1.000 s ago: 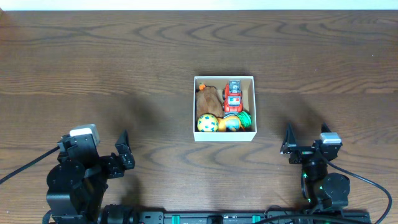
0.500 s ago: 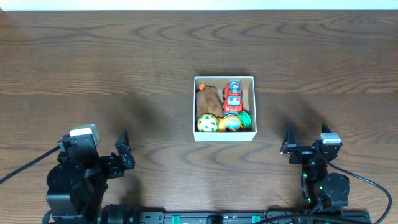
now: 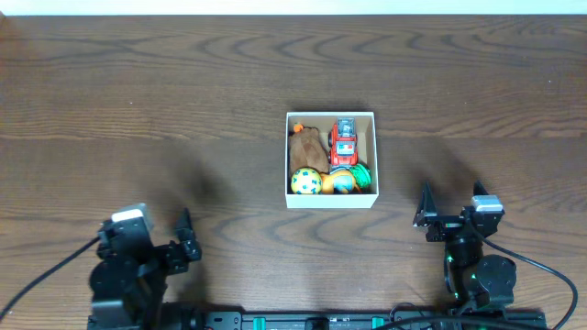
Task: Pack container
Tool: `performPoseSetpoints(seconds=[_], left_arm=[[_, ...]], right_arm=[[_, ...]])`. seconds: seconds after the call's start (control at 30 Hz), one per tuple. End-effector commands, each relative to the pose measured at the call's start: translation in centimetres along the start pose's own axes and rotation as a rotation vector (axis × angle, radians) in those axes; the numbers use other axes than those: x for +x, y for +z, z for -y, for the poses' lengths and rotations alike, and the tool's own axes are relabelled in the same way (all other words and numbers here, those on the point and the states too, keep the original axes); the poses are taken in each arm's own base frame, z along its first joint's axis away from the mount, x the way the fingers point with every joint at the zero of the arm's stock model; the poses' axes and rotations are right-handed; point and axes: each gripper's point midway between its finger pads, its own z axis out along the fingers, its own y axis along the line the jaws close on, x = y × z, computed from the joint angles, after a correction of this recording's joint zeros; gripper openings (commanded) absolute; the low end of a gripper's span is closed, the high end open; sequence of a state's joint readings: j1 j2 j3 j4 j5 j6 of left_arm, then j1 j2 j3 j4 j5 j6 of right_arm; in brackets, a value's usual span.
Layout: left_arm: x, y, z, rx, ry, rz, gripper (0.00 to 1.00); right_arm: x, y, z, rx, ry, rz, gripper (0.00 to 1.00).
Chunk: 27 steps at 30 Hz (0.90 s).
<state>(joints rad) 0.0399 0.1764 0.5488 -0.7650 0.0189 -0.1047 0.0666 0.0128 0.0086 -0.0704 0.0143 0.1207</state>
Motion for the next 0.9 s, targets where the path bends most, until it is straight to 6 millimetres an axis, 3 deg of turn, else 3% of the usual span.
performPoseSetpoints(seconds=[0.0,0.27,0.43,0.87], left_arm=[[1.6,1.9,-0.4,-0.005,-0.009,0.036,0.98],[1.9,6.3,-0.4,0.030,-0.016,0.242,0.98],[0.5,7.1,-0.4,0.034,0.001,0.385,0.98],[2.4,7.9,-0.8,0.012,0.004,0.310,0.98]], right_arm=[[0.1,0.0,0.1,0.000,-0.013,0.000,0.99],[0.1,0.0,0.1,0.000,-0.013,0.000,0.99],[0.1,0.0,0.1,0.000,-0.013,0.000,0.99],[0.1,0.0,0.1,0.000,-0.013,0.000,0.99]])
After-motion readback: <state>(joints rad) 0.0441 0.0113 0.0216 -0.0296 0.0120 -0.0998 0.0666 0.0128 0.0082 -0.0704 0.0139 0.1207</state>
